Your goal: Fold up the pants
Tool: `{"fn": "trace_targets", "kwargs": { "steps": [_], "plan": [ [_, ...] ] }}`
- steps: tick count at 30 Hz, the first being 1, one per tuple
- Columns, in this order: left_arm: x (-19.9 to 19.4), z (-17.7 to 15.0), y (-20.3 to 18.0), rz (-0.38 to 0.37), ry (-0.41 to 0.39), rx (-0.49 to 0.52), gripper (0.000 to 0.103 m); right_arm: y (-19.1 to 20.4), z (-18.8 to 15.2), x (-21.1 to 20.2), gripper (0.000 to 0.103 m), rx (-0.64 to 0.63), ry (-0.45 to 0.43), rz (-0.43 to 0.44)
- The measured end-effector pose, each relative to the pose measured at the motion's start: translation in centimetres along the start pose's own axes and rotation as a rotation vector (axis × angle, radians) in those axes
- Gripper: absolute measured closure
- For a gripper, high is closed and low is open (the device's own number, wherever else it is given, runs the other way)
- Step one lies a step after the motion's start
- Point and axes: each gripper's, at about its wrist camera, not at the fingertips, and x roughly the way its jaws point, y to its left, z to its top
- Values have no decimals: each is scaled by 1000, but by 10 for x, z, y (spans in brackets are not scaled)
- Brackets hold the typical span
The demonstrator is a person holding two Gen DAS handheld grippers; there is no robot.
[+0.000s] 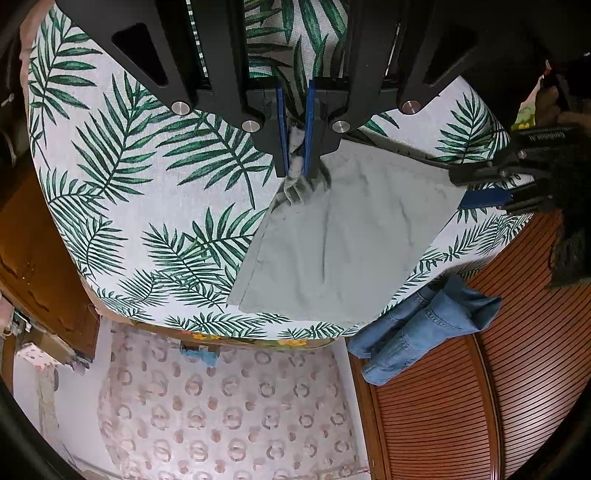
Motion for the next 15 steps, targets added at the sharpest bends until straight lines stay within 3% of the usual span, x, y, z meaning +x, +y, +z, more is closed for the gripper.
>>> {"fn": "trace_targets", "kwargs": {
  "steps": [3, 6, 8, 15],
  "plan": [
    [0, 0, 2, -5, -10, -8, 58, -1, -1, 0, 95, 6, -1, 2],
    [1, -1, -2, -46, -10, 13, 81, -1, -3, 0, 95, 13, -5, 7],
    [-3, 0, -8, -22, -18, 54, 90, -1, -2, 0, 95, 16, -7, 11],
    [-31, 16, -2, -70, -88, 37, 94, 5, 1, -10, 95, 2, -29, 50]
  ]
}}
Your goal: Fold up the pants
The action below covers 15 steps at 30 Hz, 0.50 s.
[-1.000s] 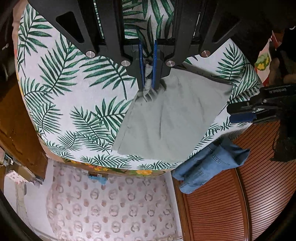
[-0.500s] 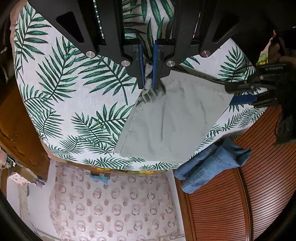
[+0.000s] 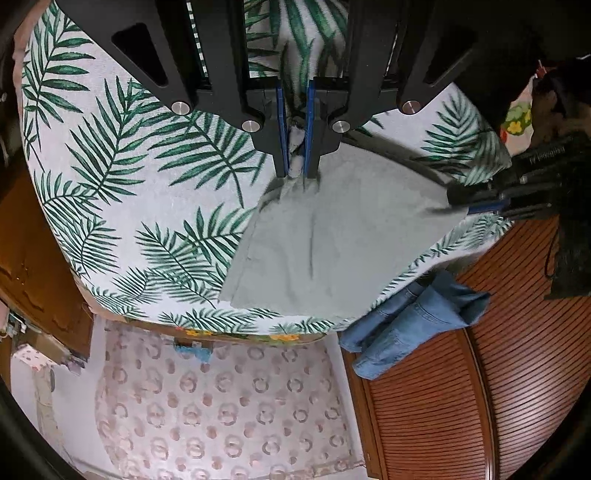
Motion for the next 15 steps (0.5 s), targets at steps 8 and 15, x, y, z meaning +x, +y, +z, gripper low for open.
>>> {"fn": "trace_targets", "kwargs": {
  "steps": [8, 15],
  "plan": [
    [-44, 19, -1, -35, -101, 2, 94, 14, 9, -30, 95, -26, -67, 48],
    [-62, 24, -7, -58, -138, 19, 94, 15, 10, -53, 95, -41, -122, 79]
  ]
}}
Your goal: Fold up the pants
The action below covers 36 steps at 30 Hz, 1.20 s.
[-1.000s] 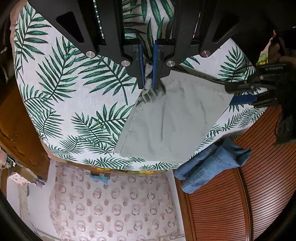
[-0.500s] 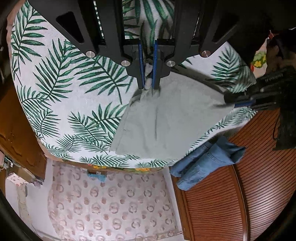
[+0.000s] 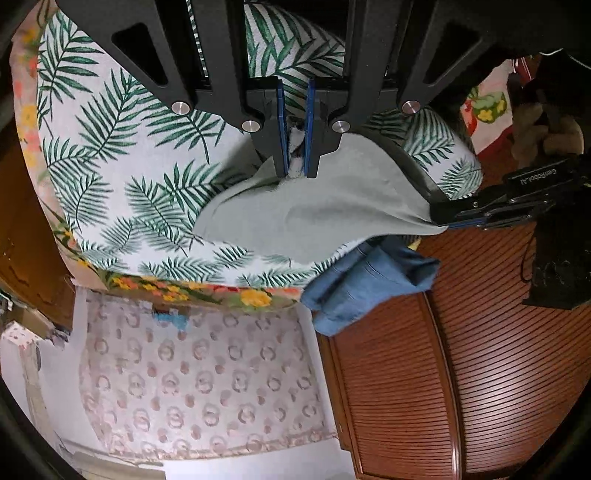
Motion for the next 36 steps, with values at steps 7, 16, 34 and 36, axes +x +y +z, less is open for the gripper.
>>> {"fn": "trace_targets", "kwargs": {
  "steps": [7, 16, 34, 36],
  "plan": [
    [-20, 10, -3, -26, -43, -12, 95, 1, 3, -20, 95, -4, -35, 10],
    [-17, 6, -5, -20, -37, 1, 95, 2, -2, -20, 95, -15, -53, 5],
    [47, 27, 46, 75, 2, -70, 94, -13, 36, 76, 95, -2, -31, -134],
    [54, 31, 50, 85, 7, -68, 94, -13, 39, 86, 95, -4, -19, -140]
  ]
}}
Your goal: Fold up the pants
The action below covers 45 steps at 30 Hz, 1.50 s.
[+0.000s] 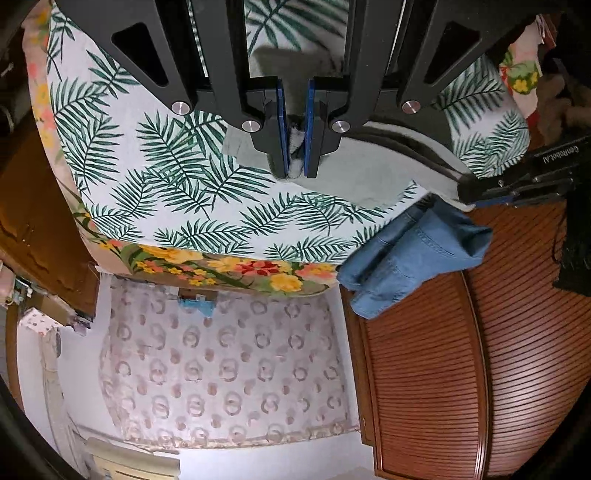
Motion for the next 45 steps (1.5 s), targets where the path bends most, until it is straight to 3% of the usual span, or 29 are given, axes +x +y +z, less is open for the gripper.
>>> {"fn": "trace_targets", "kwargs": {
  "steps": [15, 24, 29, 34, 40, 45],
  "plan": [
    [23, 8, 5, 72, 22, 47, 93, -2, 16, 32, 95, -7, 52, -12],
    [33, 8, 11, 107, 40, 67, 84, -5, 21, 46, 95, 8, 78, 2],
    [36, 6, 14, 97, 57, 63, 65, -3, 23, 43, 95, -7, 66, -1],
    [38, 3, 17, 74, 64, 49, 26, -3, 23, 45, 91, -18, 70, -17],
    [40, -5, 17, 76, 79, 38, 24, -6, 23, 41, 72, -18, 70, -27],
    [44, -19, 16, 55, 115, 51, 24, -10, 12, 34, 71, -30, 105, -28]
  ]
}}
